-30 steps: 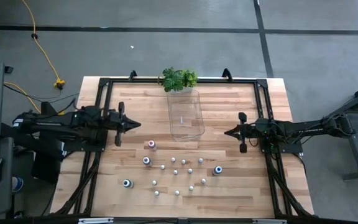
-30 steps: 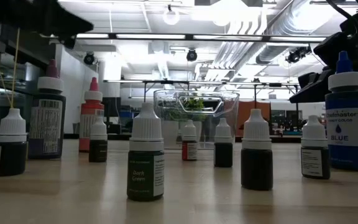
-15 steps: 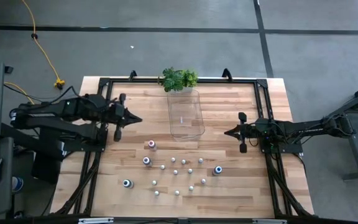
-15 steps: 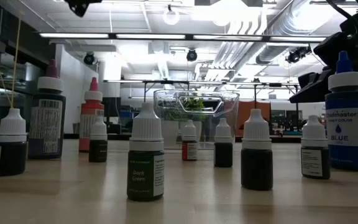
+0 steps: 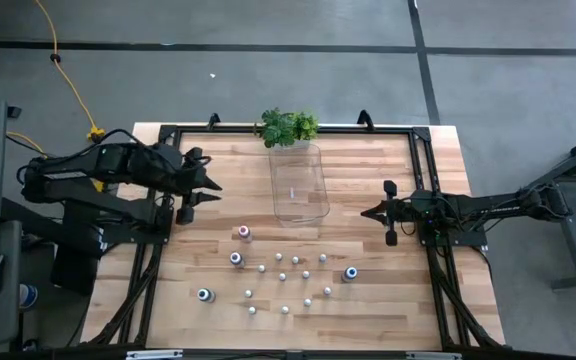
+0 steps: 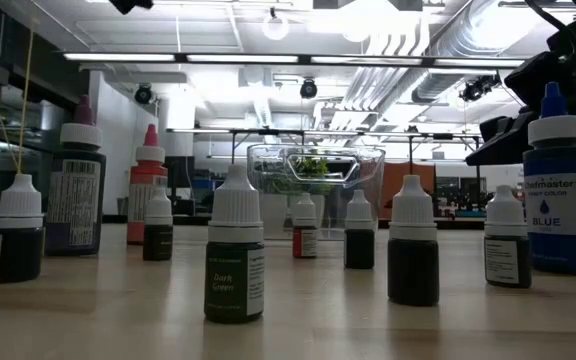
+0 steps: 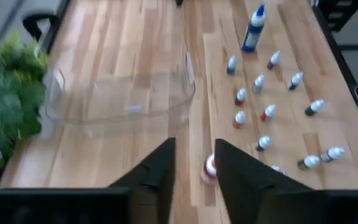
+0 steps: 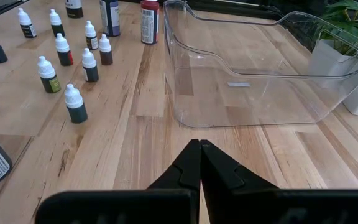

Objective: Pick & Place food coloring
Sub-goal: Put the large pink food coloring bottle into the transparent bin

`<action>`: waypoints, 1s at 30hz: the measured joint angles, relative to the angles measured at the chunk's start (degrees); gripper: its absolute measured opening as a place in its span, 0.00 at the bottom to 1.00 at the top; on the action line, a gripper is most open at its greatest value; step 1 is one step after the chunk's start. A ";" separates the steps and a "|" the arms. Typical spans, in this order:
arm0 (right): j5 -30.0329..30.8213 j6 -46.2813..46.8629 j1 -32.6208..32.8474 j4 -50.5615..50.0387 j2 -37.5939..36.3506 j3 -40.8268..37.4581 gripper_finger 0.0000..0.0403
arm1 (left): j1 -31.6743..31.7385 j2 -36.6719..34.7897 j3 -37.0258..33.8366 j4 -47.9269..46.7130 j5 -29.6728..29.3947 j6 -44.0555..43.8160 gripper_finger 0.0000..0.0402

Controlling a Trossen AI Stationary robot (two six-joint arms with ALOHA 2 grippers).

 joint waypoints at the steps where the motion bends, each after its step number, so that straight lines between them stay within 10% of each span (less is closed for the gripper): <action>1: 0.00 0.00 -0.01 0.00 0.00 0.01 0.00 | 0.00 0.37 0.19 -0.75 0.08 -0.59 0.33; 12: 0.00 0.00 0.00 0.00 0.00 0.00 0.00 | -4.33 4.87 0.25 -7.62 1.07 -2.08 0.62; 30: 0.00 0.00 0.00 -0.01 0.00 0.01 0.00 | -9.47 17.79 -5.21 0.26 -1.73 2.85 0.65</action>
